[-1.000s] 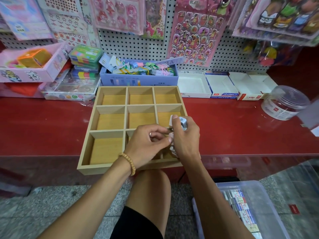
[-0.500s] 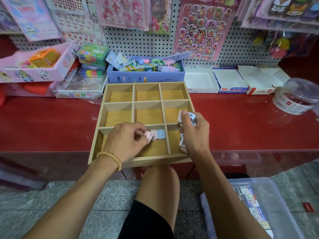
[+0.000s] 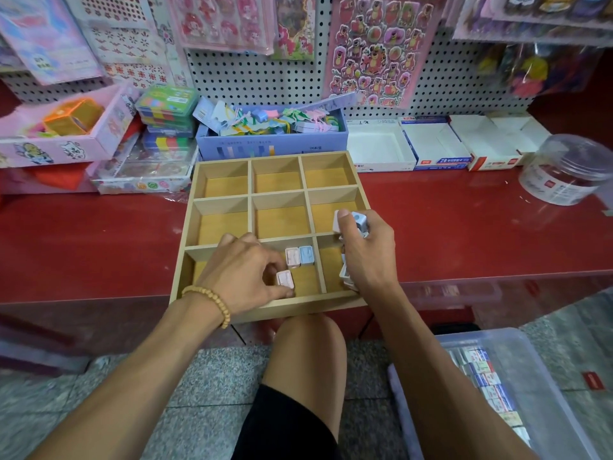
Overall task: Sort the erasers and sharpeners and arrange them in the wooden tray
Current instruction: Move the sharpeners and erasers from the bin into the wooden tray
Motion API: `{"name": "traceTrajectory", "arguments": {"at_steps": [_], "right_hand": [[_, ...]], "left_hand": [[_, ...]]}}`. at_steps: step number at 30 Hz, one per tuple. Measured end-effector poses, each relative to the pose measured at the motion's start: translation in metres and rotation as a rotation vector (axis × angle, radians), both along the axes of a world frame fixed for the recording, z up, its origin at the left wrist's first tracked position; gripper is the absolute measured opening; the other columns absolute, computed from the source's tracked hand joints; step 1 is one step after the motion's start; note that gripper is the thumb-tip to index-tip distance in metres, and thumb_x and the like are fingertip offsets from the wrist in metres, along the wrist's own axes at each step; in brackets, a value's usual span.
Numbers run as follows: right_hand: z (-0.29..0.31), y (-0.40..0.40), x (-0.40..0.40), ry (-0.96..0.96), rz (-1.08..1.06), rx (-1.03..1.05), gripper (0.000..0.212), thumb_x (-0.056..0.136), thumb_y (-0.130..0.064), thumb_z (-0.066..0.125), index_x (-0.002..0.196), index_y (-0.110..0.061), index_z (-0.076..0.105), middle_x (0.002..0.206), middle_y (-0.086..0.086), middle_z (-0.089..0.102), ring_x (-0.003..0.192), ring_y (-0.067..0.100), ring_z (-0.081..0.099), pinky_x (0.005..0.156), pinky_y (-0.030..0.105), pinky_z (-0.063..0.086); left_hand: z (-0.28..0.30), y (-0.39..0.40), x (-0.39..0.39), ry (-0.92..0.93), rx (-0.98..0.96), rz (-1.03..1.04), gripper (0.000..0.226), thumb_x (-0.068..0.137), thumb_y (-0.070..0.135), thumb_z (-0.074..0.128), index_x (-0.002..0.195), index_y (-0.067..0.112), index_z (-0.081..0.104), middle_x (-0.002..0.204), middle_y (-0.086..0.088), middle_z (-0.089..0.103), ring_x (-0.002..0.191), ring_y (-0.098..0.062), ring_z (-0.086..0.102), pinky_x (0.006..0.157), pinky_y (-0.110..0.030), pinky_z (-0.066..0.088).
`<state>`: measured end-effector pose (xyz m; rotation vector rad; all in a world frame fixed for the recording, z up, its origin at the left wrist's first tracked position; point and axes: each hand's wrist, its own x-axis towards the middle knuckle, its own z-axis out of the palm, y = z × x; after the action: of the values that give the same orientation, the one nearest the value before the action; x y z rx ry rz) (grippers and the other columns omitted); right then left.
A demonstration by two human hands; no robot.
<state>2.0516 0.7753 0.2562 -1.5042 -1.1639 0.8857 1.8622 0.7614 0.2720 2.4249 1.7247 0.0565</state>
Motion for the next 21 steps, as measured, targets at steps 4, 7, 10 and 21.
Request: {"name": "traceTrajectory", "arguments": {"at_steps": [4,7,10,21], "right_hand": [[0.0,0.0,0.0,-0.003,0.001,0.007,0.026,0.099,-0.039,0.054,0.081,-0.021,0.057,0.069,-0.002,0.056,0.061,0.011,0.052,0.059,0.039,0.049],[-0.001,0.0,-0.001,-0.026,0.013,-0.011,0.028,0.098,-0.041,0.054,0.084,-0.018,0.06,0.073,0.0,0.06,0.065,0.013,0.055,0.065,0.045,0.055],[0.0,0.0,-0.001,-0.033,0.037,-0.009,0.027,0.098,-0.042,0.055,0.083,-0.019,0.061,0.072,0.0,0.06,0.064,0.012,0.055,0.066,0.046,0.055],[0.003,-0.001,0.001,-0.003,0.112,-0.004,0.026,0.098,-0.036,0.058,0.087,-0.013,0.065,0.079,0.011,0.067,0.068,0.022,0.061,0.069,0.047,0.055]], "left_hand": [[0.0,0.004,0.001,0.12,0.029,-0.013,0.043,0.076,0.065,0.065,0.109,0.037,0.068,0.107,0.02,0.063,0.102,-0.007,0.045,0.092,-0.033,0.03],[-0.002,0.005,0.003,0.124,0.099,0.017,0.034,0.084,0.058,0.061,0.109,0.038,0.069,0.111,0.017,0.059,0.104,-0.009,0.041,0.091,-0.033,0.028],[-0.003,0.007,0.008,0.101,0.138,0.059,0.027,0.091,0.051,0.056,0.109,0.037,0.07,0.111,0.018,0.062,0.102,-0.01,0.042,0.09,-0.034,0.027],[0.009,0.013,0.026,-0.537,0.183,0.155,0.03,0.079,0.032,0.077,0.107,0.026,0.071,0.088,0.013,0.063,0.077,-0.006,0.06,0.08,-0.031,0.053]]}}
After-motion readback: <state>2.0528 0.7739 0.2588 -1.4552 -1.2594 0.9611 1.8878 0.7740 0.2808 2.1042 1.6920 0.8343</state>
